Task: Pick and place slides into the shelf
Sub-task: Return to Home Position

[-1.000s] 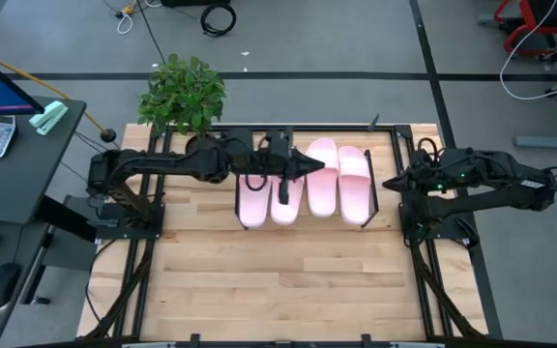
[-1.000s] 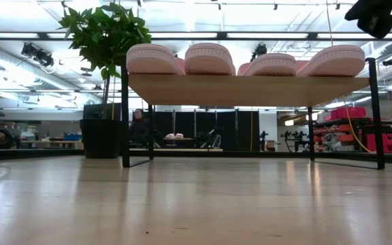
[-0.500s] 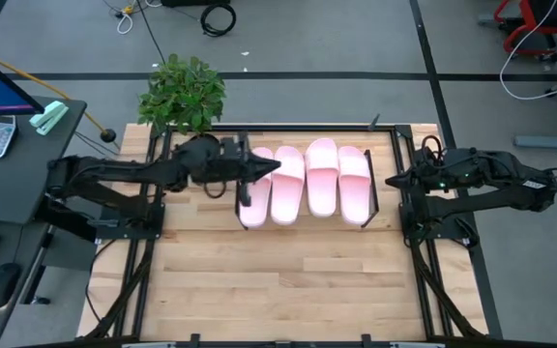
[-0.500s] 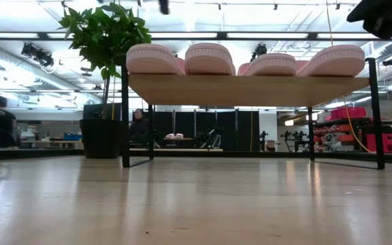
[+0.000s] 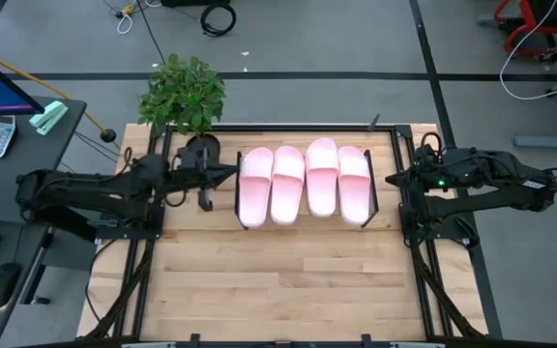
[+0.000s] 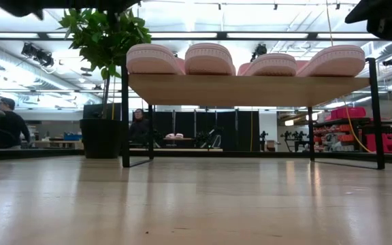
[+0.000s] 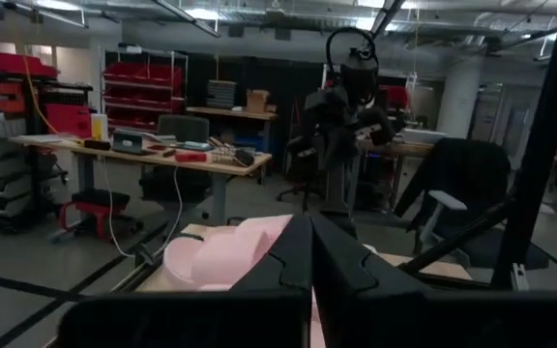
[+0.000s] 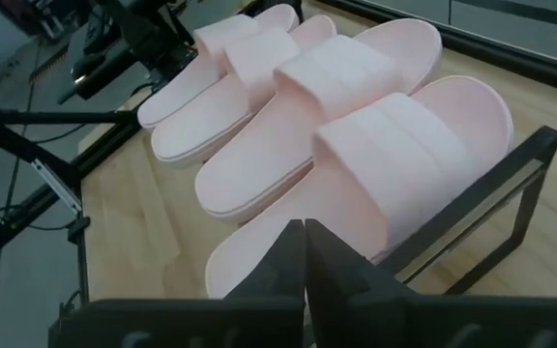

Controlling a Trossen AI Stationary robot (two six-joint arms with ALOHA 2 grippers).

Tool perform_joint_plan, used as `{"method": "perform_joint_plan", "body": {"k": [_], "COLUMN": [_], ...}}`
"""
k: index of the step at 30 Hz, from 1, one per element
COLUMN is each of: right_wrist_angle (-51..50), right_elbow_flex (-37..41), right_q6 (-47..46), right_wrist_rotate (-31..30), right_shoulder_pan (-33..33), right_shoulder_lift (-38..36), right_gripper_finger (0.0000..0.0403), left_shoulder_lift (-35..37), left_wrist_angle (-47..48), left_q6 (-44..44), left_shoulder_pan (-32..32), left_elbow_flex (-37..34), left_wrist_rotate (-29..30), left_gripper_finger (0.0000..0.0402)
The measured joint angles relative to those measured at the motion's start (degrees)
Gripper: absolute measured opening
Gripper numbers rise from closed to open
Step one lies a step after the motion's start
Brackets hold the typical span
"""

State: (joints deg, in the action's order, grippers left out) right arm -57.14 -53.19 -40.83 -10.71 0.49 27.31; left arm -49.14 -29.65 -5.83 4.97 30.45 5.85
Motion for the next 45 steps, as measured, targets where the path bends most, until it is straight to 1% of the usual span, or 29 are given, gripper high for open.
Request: {"method": "perform_joint_plan", "body": {"k": [3,7,10,15,20,28,35,39,45], "right_wrist_angle": [0.0,0.0,-0.1,-0.2,-0.3,-1.2,-4.7,-4.9,-5.0], "right_elbow_flex": [0.0,0.0,0.0,0.0,0.0,0.0,0.0,0.0,0.0], "right_q6": [-1.3,-3.0,-4.0,-5.6,-7.6,-8.8,-10.7,-10.7,-11.6], "right_wrist_rotate": [-0.9,-1.7,-2.2,-2.8,-2.8,-4.0,-4.0,-4.0,-4.0], "right_shoulder_pan": [0.0,0.0,0.0,0.0,0.0,0.0,0.0,0.0,0.0], "right_shoulder_lift": [0.0,0.0,0.0,0.0,0.0,0.0,0.0,0.0,0.0], "right_gripper_finger": [0.0006,0.0005,0.0005,0.0007,0.0007,0.0007,0.0007,0.0007,0.0007], "left_shoulder_lift": [3.5,8.7,13.1,20.1,25.4,30.0,32.9,34.5,36.6], "left_wrist_angle": [0.0,0.3,0.4,0.3,0.4,0.9,0.5,0.4,-2.8], "left_q6": [0.0,0.0,-0.5,-2.4,-3.3,-3.9,-4.4,-5.6,-6.8], "left_shoulder_pan": [0.0,0.0,0.0,0.0,0.0,0.0,0.0,-0.1,-0.5], "left_elbow_flex": [-2.7,-7.0,-10.4,-15.4,-18.8,-22.6,-25.1,-26.7,-29.9], "left_wrist_rotate": [0.8,5.1,7.2,9.1,9.2,10.5,11.5,11.5,11.6], "left_gripper_finger": [0.0007,0.0004,0.0005,0.0009,0.0005,0.0004,0.0004,0.0006,0.0004]}}
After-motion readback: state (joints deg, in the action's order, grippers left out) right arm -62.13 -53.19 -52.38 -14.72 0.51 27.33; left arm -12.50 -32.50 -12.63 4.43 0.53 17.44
